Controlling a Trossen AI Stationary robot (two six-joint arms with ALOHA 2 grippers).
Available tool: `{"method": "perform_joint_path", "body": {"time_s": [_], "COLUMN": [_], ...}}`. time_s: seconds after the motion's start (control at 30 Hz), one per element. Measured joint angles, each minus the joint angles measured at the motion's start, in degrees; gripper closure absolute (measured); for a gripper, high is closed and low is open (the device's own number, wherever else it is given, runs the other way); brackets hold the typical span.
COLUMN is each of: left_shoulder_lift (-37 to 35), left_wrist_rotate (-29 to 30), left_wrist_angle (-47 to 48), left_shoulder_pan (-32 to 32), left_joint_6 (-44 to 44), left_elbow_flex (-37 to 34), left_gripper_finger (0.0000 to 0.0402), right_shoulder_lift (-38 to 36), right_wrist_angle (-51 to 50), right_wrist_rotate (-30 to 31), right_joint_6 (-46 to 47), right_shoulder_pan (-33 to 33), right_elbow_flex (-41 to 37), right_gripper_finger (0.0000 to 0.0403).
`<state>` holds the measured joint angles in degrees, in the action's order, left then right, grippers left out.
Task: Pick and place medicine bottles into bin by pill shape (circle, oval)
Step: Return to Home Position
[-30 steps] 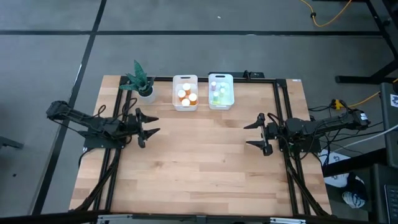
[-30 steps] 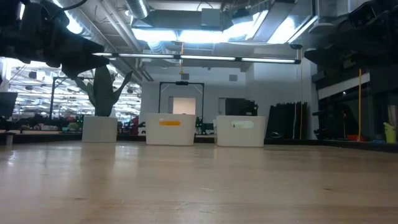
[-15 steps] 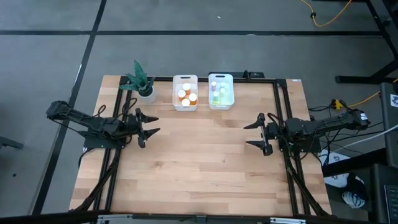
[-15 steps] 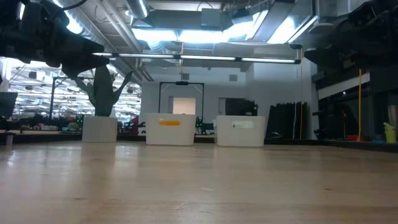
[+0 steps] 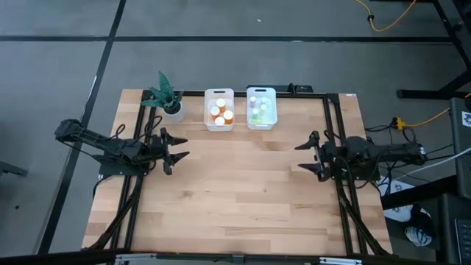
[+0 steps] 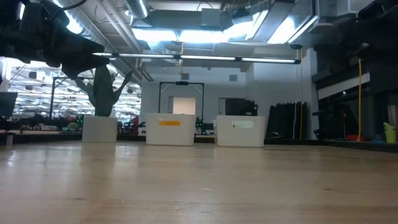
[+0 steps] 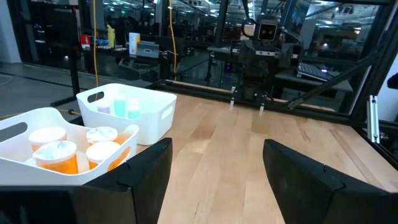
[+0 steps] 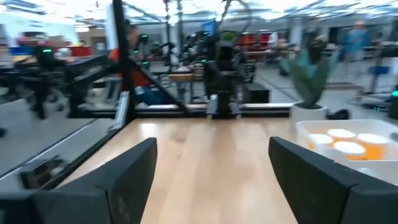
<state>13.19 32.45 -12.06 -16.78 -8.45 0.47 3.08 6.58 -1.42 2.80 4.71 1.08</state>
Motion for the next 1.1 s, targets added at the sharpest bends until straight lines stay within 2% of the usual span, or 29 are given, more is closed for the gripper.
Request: {"method": "perform_joint_path", "body": {"time_s": [0.07, 0.2, 0.43, 1.1], "left_shoulder_lift": [0.0, 0.0, 0.0, 0.0], "left_wrist_rotate": [0.0, 0.0, 0.0, 0.0], "left_wrist_angle": [0.0, -0.2, -0.3, -0.3], "left_shoulder_pan": [0.0, 0.0, 0.0, 0.0], "left_joint_6": [0.0, 0.0, 0.0, 0.0], "left_elbow_flex": [0.0, 0.0, 0.0, 0.0], "left_gripper_finger": [0.0158, 0.0158, 0.0158, 0.0158], "right_shoulder_lift": [-2.9, -3.0, -3.0, -2.7], "right_wrist_angle": [-3.4, -5.6, -6.1, -6.0], "right_wrist_rotate": [-2.3, -4.7, -4.7, -4.7], "right_joint_6": [0.3, 1.5, 1.7, 1.3], "right_shoulder_pan": [-0.3, -1.7, -4.0, -4.0], "right_elbow_flex": [0.0, -0.1, 0.0, 0.0], "right_gripper_finger": [0.0092, 0.0092, 0.0092, 0.0092]}}
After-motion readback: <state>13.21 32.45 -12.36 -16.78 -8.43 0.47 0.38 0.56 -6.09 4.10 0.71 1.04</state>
